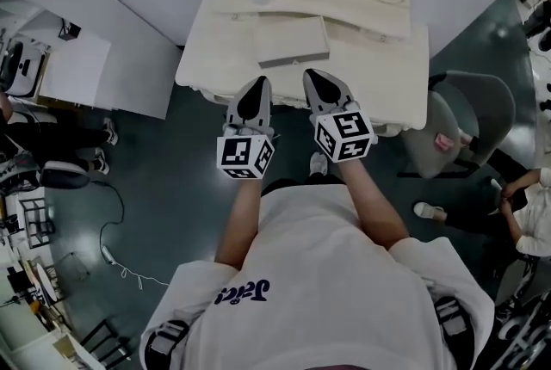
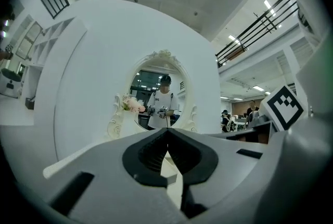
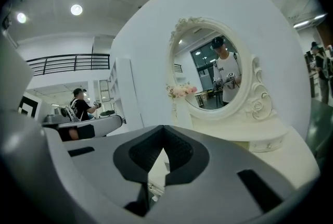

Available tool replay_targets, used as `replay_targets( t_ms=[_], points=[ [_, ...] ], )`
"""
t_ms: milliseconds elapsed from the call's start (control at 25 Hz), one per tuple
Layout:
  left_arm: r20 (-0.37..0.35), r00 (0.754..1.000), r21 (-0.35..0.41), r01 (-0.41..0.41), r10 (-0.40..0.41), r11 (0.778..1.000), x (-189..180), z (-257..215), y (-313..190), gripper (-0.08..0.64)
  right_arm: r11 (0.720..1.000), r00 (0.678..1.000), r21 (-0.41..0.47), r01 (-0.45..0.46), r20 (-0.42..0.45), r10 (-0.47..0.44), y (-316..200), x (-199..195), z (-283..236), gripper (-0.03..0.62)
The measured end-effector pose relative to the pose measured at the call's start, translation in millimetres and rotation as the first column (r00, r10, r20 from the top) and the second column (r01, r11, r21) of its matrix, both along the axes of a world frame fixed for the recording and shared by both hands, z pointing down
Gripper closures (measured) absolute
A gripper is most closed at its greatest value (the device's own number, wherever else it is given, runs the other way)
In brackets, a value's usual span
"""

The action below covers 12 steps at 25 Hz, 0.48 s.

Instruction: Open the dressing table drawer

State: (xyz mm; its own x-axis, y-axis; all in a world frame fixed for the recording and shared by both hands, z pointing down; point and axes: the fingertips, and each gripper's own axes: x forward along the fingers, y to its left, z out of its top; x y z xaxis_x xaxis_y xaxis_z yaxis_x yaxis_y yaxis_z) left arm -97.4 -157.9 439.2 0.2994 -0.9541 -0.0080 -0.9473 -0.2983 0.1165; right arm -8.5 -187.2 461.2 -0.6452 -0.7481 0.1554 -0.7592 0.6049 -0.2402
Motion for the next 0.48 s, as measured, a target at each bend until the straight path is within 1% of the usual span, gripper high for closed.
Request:
replay_targets(
  t_ms=[240, 360, 480],
  points=[
    [-0.015, 0.999, -0.050, -0.037, 0.036, 0.998, 11, 35, -35, 0.545, 0.996, 0.999, -0.084, 0.000, -0.035, -0.003, -35, 4, 38, 0.584],
    [-0.034, 0.998, -0.080, -0.051, 0.048, 0.996, 10, 56, -52, 0.545, 0.992, 0.998, -0.129, -0.003, -0.062, -0.005, -49, 2, 62, 0.584],
    [-0.033, 0.997, -0.102, -0.070, 0.067, 0.992, 7, 73, -71, 0.545, 0.985, 0.995, -0.170, -0.018, -0.101, 0.001, -62, 0, 89, 0.584]
  ],
)
